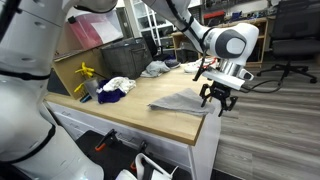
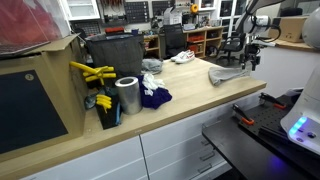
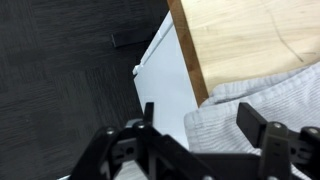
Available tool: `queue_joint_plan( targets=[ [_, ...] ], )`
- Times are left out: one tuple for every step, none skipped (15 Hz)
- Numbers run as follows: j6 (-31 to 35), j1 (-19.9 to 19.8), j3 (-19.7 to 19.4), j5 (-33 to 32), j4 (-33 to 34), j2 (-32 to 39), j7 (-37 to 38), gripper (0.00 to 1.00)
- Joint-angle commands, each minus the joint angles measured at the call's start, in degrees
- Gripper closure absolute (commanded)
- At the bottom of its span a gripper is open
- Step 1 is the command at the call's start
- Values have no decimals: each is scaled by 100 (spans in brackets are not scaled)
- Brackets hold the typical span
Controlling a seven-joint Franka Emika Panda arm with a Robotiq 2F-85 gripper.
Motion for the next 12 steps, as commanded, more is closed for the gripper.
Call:
queue_joint_plan(
  targets=[
    [-132,-24,100,198,292,175,104,47],
    [-142,-27,111,227,325,193,95,56],
    [-145,-38,117,249,344,192,79,63],
    [-151,-47,119,257,364,185,65,71],
    [-147,-53,119,265,365,167,52,78],
    [-141,-55,116,260,348,116,30,85],
    [-130,-62,117,256,319,56,-5,93],
    [-96,-58,115,241,267,-27,-39,99],
    [-85,-51,114,226,252,-71,-60,100],
    [-69,-33,107,204,208,-140,-66,100],
    [-56,-2,101,160,139,-228,-91,100],
    [-26,38,90,113,70,-314,-99,99]
  ],
)
